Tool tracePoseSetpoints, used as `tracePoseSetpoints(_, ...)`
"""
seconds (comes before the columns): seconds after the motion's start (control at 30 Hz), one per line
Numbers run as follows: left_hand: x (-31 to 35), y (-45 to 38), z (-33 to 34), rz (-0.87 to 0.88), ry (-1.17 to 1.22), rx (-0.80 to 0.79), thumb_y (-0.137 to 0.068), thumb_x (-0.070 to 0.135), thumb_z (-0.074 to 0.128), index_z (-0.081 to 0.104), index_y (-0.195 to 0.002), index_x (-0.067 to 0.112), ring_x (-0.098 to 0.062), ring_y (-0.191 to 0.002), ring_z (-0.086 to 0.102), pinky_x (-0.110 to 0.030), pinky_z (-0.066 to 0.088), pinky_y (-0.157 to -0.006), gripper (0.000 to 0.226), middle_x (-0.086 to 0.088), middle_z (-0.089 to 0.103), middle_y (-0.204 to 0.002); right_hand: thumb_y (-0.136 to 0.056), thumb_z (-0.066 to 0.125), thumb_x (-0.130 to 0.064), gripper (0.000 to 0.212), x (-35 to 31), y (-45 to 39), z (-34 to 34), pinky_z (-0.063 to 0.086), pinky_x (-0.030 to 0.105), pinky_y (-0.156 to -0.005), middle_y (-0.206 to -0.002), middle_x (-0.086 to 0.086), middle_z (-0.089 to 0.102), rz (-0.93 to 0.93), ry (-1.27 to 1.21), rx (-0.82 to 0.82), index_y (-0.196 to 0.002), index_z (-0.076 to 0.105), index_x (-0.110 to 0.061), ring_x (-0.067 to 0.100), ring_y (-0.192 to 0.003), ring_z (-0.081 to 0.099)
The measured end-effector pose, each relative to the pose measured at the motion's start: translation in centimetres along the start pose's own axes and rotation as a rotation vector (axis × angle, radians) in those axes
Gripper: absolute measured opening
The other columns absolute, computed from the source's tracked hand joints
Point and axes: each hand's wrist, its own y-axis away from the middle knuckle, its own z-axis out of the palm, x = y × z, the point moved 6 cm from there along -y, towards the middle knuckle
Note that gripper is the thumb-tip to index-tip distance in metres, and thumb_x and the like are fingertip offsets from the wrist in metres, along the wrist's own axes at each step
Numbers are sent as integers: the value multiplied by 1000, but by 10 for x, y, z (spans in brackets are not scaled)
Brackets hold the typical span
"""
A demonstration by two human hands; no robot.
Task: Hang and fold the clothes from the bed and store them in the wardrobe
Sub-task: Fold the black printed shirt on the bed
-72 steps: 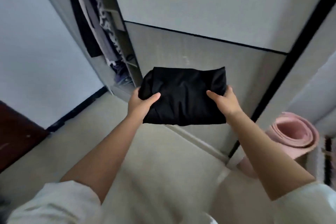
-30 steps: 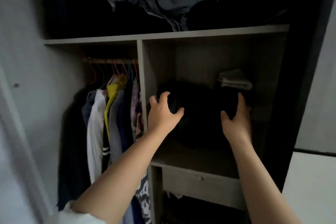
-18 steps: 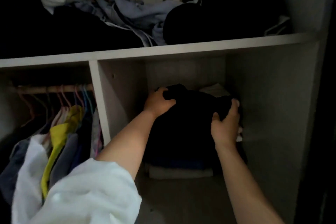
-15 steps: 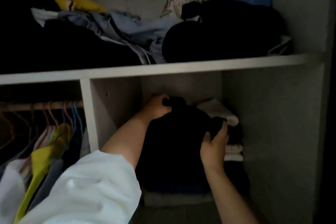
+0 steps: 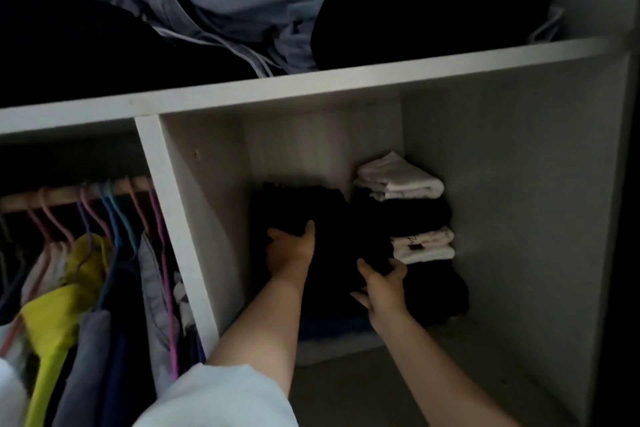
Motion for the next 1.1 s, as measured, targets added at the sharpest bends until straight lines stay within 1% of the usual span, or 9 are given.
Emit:
tracePoseSetpoints(0.13, 10, -9, 12, -51, 206, -146, -78, 23, 73, 11, -147, 7, -31, -127, 43, -36, 40, -102, 94, -17, 37, -143, -90, 54, -2, 57, -1, -2, 5, 45, 36, -85, -129, 6, 45, -36, -16, -6, -135, 26, -25, 21, -108, 48)
tracePoseSetpoints(0.3, 42, -32, 3, 241, 358, -33, -79, -1, 65, 31, -142, 13, -25, -125, 45, -28, 34, -102, 73, -14, 46, -137, -91, 53, -4, 61, 4, -12, 33, 49, 32, -79, -125, 4, 44, -8, -89, -53, -141, 22, -20, 21, -107, 49)
tracePoseSetpoints(0.4, 33, -46, 4, 281, 0, -43, -88, 9, 56, 32, -143, 16, -30, -128, 42, -30, 33, -102, 60, -16, 42, -140, -92, 54, -17, 58, 11, -17, 41, 55, 29, -70, -134, 11, 43, 56, 256, -122, -140, 22, -12, 27, -113, 52)
tracePoseSetpoints(0.47, 17, -47, 8, 242, -228, -76, -94, 18, 49, 25, -146, 22, -34, -132, 35, -33, 31, -105, 57, -20, 31, -145, -88, 61, -27, 69, 3, -23, 28, 51, 36, -87, -137, 14, 37, -78, 642, -55, -141, 21, -8, 31, -119, 47)
tracePoseSetpoints(0.57, 15, -31, 10, 327, -501, -19, -100, 21, 33, 15, -148, 22, -35, -140, 14, -37, 20, -112, 52, -15, 7, -155, -76, 69, -22, 60, -30, -18, 24, 51, 44, -85, -127, 23, 48, -823, 1220, 139, -129, 48, -5, 40, -111, 53)
tracePoseSetpoints(0.63, 16, -20, 14, 434, -599, -25, -100, 15, 29, 13, -149, 16, -32, -143, 5, -35, 14, -114, 51, -9, 0, -156, -80, 49, -28, 43, -25, -18, 39, 51, 44, -82, -117, 19, 61, -993, 1457, -15, -114, 64, -6, 35, -106, 60)
tracePoseSetpoints(0.73, -1, -3, 20, 477, -664, -149, -102, 18, 21, 8, -148, 10, -28, -143, -3, -29, 4, -114, 48, -6, -4, -157, -93, 13, -34, 59, -4, -32, 36, 22, 37, -111, -148, 11, 33, -658, 1624, -309, -141, 35, -9, 21, -136, 32)
tracePoseSetpoints(0.8, -10, 8, 16, 483, -682, -198, -103, 21, 17, 4, -148, 8, -26, -143, -4, -28, 3, -114, 49, -6, -6, -156, -101, 18, -31, 49, -2, -36, 31, 10, 37, -114, -154, 6, 19, -575, 1704, -348, -146, 21, -12, 19, -141, 19)
tracePoseSetpoints(1.1, -8, 74, -27, 529, -1063, -99, -95, 16, 38, 46, -128, 7, -30, -120, 42, -37, 42, -91, 36, -14, 42, -133, -93, 43, -23, 31, -68, 44, 11, 43, 28, -80, -106, 12, 61, -929, 1642, -289, -101, 66, -4, 25, -100, 54)
